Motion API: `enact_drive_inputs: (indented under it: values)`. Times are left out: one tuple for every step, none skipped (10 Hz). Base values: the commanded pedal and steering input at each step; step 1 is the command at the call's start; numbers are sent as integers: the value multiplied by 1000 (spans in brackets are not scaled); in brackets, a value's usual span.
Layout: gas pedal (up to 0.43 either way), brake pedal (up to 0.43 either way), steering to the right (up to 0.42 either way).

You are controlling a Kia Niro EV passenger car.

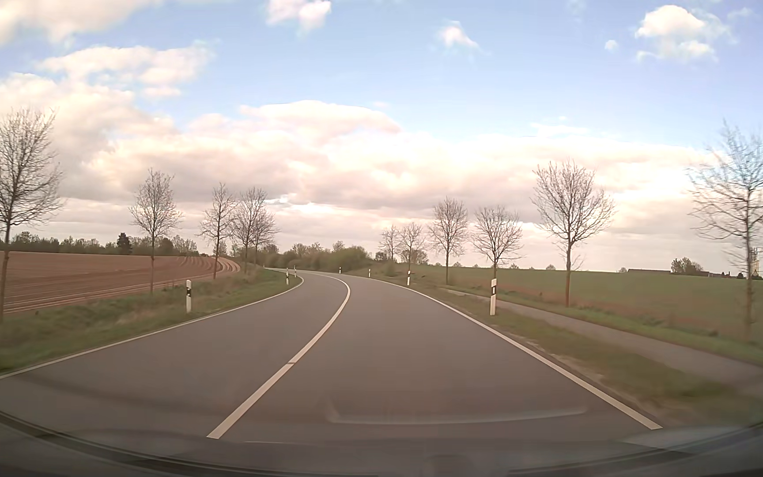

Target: Follow the waypoints while adhering to traffic rules and regulations

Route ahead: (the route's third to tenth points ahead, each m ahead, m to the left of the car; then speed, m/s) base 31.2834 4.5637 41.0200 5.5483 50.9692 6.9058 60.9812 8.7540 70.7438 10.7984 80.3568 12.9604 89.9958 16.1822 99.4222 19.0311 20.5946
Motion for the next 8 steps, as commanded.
enact_drive_inputs:
  values:
    - [118, 0, -24]
    - [118, 0, -24]
    - [118, 0, -24]
    - [118, 0, -23]
    - [118, 0, -22]
    - [118, 0, -21]
    - [118, 0, -20]
    - [118, 0, -19]
